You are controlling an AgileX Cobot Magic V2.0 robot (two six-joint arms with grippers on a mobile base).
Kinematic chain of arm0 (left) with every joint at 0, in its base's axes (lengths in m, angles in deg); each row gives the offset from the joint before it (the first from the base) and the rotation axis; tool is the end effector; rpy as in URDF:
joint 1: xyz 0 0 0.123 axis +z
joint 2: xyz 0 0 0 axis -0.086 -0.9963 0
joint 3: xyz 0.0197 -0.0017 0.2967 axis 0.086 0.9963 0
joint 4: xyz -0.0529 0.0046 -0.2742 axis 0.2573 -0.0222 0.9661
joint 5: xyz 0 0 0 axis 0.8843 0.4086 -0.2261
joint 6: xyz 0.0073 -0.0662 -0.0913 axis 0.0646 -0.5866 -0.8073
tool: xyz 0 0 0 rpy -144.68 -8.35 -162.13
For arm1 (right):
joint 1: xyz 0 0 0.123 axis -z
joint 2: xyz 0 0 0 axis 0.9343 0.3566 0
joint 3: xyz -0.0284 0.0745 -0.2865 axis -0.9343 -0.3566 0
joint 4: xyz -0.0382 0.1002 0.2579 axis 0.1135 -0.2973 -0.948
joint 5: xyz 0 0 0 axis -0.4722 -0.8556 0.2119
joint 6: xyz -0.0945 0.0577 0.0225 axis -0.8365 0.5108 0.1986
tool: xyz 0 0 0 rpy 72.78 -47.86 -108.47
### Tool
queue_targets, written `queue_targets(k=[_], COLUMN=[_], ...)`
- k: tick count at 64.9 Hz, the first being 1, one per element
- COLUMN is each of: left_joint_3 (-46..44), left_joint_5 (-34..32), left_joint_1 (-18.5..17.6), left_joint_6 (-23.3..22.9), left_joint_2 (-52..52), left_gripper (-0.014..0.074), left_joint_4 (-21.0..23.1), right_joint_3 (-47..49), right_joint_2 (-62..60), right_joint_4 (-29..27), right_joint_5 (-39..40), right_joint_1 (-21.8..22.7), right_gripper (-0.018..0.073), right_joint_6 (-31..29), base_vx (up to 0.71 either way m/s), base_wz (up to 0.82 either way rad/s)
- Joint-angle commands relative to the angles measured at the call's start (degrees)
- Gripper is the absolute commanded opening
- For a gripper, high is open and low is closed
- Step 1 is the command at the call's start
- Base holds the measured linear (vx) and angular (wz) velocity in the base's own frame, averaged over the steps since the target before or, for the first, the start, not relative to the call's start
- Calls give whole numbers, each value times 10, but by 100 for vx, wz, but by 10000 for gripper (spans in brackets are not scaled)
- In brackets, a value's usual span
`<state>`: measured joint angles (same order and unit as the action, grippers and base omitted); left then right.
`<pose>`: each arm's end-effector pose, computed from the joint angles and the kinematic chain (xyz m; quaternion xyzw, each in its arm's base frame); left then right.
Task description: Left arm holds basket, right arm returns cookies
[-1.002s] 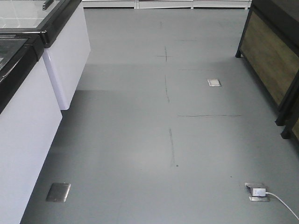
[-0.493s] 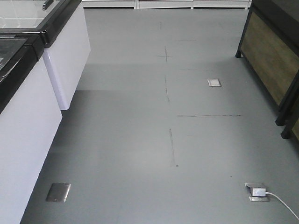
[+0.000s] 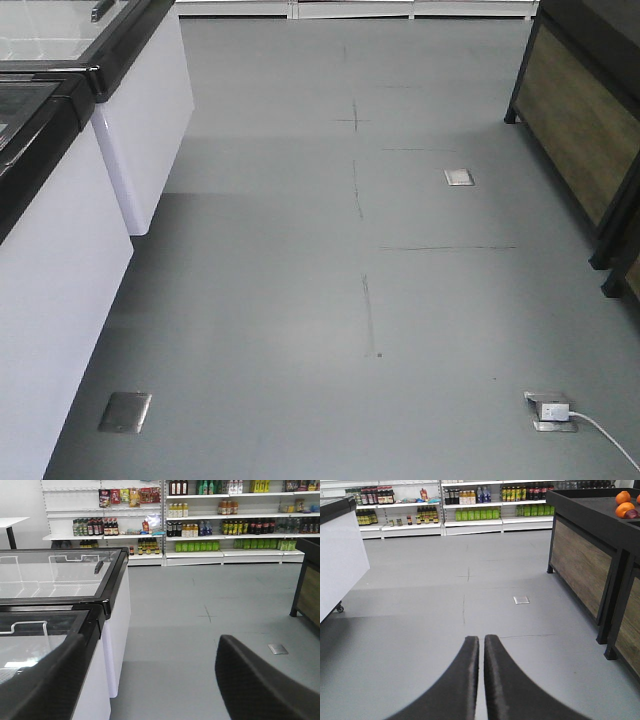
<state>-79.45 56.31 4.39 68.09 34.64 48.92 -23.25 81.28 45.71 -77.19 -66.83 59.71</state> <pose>0.2320 0.0040 0.4309 -0.0266 0.7396 0.0061 0.6725 0.0927 -0.0054 0.1799 0.0368 0.7591 -0.0046 0.6500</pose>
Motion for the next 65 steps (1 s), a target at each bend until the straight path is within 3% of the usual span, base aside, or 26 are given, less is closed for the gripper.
queue_targets(k=[1, 14, 21, 45, 57, 65], left_joint_3=[-19, -19, -19, -19, -19, -19], left_joint_5=[-40, -44, -44, -32, -24, -22], left_joint_1=[17, 97, 146, 337, 383, 407], left_joint_6=[-33, -80, -93, -102, -109, -156], left_joint_2=[6, 9, 17, 59, 59, 56], left_gripper=[513, 513, 513, 513, 510, 488], left_joint_4=[4, 6, 29, 209, 305, 334], right_joint_3=[-10, -10, -10, -10, -10, -10], right_joint_2=[-7, -7, -7, -7, -7, -7], right_joint_4=[6, 6, 6, 6, 6, 6], right_joint_5=[41, 41, 41, 41, 41, 41], right_joint_1=[4, 4, 4, 4, 4, 4], right_gripper=[-6, -6, -6, -6, -6, -6], right_joint_6=[-2, -2, -2, -2, -2, -2], base_vx=[0, 0, 0, 0, 0, 0], base_wz=[0, 0, 0, 0, 0, 0])
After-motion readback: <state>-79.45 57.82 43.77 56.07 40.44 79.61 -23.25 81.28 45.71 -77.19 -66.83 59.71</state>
